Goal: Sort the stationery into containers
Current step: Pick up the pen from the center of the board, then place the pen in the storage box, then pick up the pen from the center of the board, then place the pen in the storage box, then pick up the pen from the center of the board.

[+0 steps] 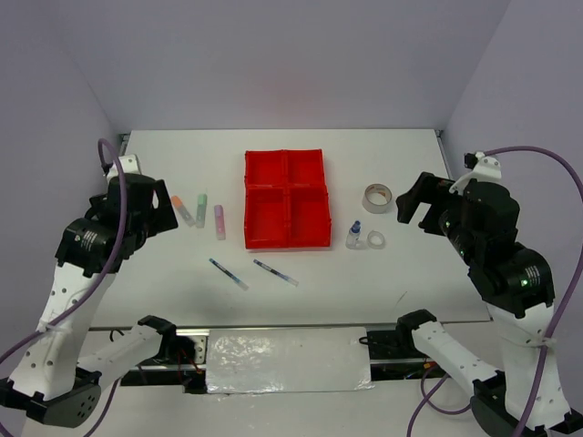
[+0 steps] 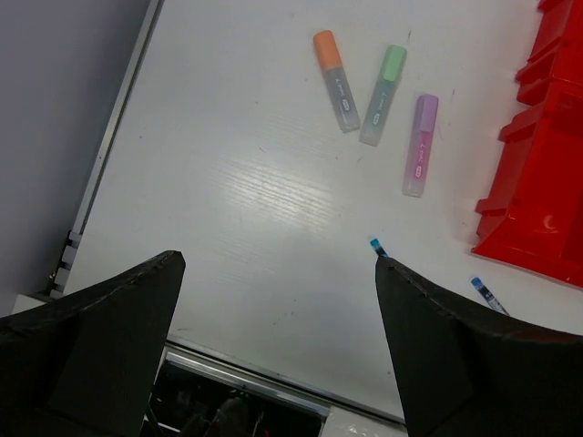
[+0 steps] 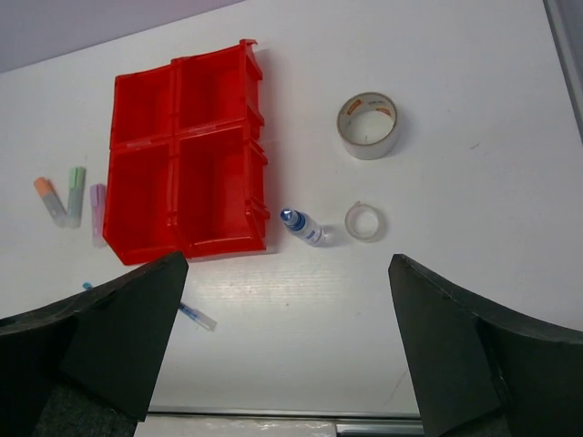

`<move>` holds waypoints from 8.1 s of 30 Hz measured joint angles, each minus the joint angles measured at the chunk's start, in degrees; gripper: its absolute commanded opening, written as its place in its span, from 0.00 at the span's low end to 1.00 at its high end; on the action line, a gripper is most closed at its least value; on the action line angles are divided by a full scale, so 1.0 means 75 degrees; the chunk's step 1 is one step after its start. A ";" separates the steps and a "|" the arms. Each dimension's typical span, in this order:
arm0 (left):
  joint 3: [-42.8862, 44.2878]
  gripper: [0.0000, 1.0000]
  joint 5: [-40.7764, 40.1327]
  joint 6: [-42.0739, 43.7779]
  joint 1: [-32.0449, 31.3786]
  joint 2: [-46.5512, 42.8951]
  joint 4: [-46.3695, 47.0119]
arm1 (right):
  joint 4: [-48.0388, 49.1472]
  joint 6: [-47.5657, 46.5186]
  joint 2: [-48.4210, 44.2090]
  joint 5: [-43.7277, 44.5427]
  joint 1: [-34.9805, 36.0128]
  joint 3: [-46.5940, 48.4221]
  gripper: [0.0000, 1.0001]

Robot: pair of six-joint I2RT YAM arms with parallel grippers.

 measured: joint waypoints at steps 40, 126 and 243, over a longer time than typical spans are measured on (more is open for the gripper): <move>0.0385 0.87 0.1813 -0.0731 0.2518 0.7274 0.3450 | -0.0192 -0.0994 -0.0224 -0.2792 0.0003 0.0111 1.00; 0.0965 0.81 0.1839 -0.1224 -0.1448 0.6059 0.3832 | -0.0997 -0.0189 -0.0338 -0.1437 0.0003 0.0108 1.00; -0.0297 0.46 0.2515 0.0198 0.1679 0.7729 0.5380 | -0.0699 -0.0358 -0.0166 -0.2664 0.0003 -0.0443 1.00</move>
